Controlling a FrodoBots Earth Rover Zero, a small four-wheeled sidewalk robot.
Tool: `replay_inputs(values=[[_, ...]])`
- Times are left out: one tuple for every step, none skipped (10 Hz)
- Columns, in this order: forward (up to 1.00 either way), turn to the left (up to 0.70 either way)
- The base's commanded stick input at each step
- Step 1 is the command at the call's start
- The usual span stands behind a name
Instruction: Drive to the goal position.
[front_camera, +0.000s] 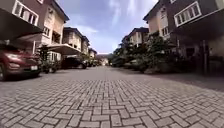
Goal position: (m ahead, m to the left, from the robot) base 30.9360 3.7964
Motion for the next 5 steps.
replay_inputs(values=[[0.69, 0.03], [0.69, 0.03], [0.69, 0.03], [0.69, 0.03], [0.69, 0.03]])
